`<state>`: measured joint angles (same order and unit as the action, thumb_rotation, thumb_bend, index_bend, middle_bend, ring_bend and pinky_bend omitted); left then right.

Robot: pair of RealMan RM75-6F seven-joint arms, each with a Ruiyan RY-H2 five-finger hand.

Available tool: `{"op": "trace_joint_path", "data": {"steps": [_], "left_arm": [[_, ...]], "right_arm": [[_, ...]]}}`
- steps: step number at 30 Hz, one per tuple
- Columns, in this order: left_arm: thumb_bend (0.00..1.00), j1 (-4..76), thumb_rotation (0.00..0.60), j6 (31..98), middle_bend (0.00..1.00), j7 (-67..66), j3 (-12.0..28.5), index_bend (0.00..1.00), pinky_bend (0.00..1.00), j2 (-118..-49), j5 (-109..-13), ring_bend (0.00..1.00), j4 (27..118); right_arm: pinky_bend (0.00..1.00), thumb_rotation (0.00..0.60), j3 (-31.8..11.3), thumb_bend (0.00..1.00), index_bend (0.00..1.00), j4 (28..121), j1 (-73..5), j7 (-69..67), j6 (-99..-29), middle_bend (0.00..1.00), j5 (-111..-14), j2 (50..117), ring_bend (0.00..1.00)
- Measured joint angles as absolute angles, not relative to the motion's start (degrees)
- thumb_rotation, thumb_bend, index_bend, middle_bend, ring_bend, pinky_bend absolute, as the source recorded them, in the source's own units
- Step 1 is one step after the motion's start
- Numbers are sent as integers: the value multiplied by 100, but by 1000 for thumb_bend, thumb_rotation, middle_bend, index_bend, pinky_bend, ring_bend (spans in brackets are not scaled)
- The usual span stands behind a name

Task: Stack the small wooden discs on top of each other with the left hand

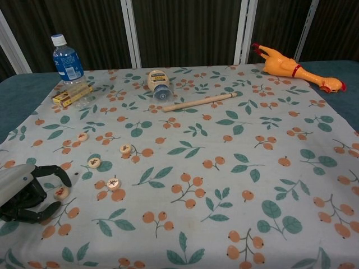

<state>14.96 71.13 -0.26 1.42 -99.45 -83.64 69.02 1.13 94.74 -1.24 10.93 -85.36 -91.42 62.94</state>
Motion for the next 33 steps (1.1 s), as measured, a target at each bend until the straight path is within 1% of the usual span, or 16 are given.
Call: {"op": "trace_joint_path", "data": {"steps": [8, 22, 28, 33], "left_arm": [[395, 1522, 600, 7086, 1000, -4, 143, 416, 1000, -9977, -8329, 1000, 6857], [396, 1558, 600, 7120, 1000, 9, 188, 507, 1000, -9990, -8290, 1000, 6840], [396, 1610, 600, 7197, 1000, 39, 342, 516, 1000, -9933, -8263, 1000, 6912], [396, 1778, 600, 7196, 1000, 89, 620, 513, 1000, -9911, -8173, 1000, 7036]], "right_arm": [[0, 600, 115, 80, 0, 9478, -121, 1103, -8530, 0, -9138, 6292, 0], [0, 600, 115, 80, 0, 9478, -114, 1112, -8538, 0, -9143, 6295, 0], [0, 600, 115, 81, 0, 9482, -112, 1115, -8537, 0, -9142, 6293, 0], [0, 600, 113, 80, 0, 9482, -113, 1138, -8529, 0, -9135, 6301, 0]]}}
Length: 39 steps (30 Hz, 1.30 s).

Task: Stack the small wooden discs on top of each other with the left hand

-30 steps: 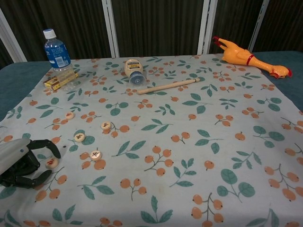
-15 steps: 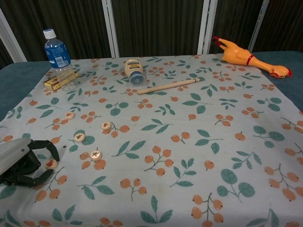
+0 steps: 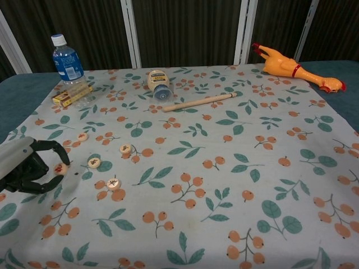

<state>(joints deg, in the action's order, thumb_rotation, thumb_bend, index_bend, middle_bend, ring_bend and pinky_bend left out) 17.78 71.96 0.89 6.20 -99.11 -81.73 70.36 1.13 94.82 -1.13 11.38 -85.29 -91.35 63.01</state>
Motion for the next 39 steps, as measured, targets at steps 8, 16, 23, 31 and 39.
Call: {"op": "trace_joint_path", "data": {"steps": [8, 16, 23, 31, 39], "left_arm": [[395, 2185, 600, 6922, 1000, -204, 1018, 506, 1000, -10200, -7848, 1000, 7076], [396, 2446, 600, 6586, 1000, -485, 1188, 466, 1000, -10496, -7444, 1000, 6712], [398, 2525, 600, 6529, 1000, -493, 1189, 457, 1000, -10563, -7346, 1000, 6588], [396, 2616, 600, 6451, 1000, -588, 1182, 452, 1000, -10632, -7259, 1000, 6499], [399, 2639, 600, 6414, 1000, -729, 1125, 401, 1000, -10580, -7188, 1000, 6564]], "right_arm": [[0, 600, 107, 81, 0, 9489, -115, 1182, -8518, 0, -9118, 6323, 0], [0, 600, 99, 81, 0, 9480, -111, 1123, -8537, 0, -9118, 6302, 0], [0, 600, 98, 80, 0, 9487, -111, 1102, -8536, 0, -9116, 6288, 0], [0, 600, 101, 80, 0, 9490, -108, 1083, -8542, 0, -9123, 6280, 0], [0, 600, 102, 81, 0, 9490, -102, 1054, -8555, 0, -9133, 6267, 0]]}}
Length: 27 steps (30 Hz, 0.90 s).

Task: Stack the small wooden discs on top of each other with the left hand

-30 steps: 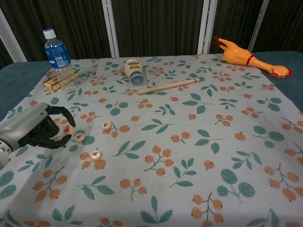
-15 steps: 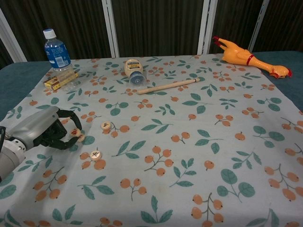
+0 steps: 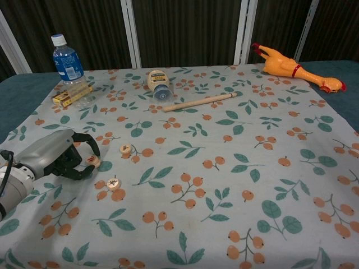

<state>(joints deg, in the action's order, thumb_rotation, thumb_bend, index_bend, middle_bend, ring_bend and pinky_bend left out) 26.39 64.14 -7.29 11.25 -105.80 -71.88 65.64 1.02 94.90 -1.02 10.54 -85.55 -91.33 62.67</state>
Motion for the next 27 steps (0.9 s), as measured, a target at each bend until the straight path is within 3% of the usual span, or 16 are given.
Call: {"op": "trace_joint_path", "data": {"steps": [12, 21, 27], "left_arm": [[394, 2589, 600, 6669, 1000, -615, 1033, 349, 1000, -10443, -7373, 1000, 6856], [394, 2362, 600, 6979, 1000, -427, 532, 350, 1000, -10009, -7898, 1000, 7854], [399, 2366, 600, 6802, 1000, -641, 470, 350, 1000, -10106, -7781, 1000, 7874]], "right_arm": [[0, 600, 98, 81, 0, 9490, -96, 1067, -8568, 0, -9135, 6274, 0], [0, 600, 152, 80, 0, 9499, -119, 1112, -8498, 0, -9199, 6288, 0], [0, 600, 196, 80, 0, 9482, -97, 1008, -8562, 0, -9311, 6249, 0]]}}
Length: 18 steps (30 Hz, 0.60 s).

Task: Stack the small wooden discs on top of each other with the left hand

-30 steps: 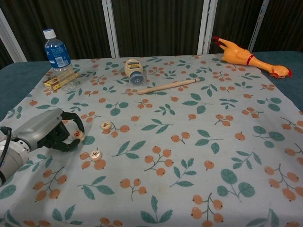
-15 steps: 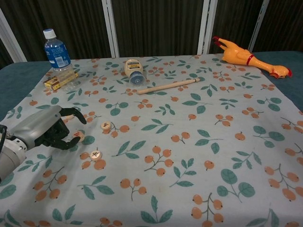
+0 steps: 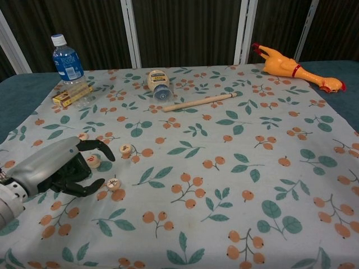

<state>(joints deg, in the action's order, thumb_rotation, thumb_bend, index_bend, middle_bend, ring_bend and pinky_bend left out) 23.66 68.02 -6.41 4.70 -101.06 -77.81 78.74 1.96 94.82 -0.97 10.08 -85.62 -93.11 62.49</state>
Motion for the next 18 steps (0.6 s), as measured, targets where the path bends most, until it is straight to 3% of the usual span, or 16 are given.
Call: {"op": "trace_joint_path", "data": {"steps": [18], "left_arm": [[400, 2403, 600, 6596, 1000, -809, 450, 367, 1000, -10427, -7617, 1000, 7506]], "right_arm": [[0, 600, 200, 80, 0, 9470, -87, 975, -8573, 0, -9326, 6230, 0]]}}
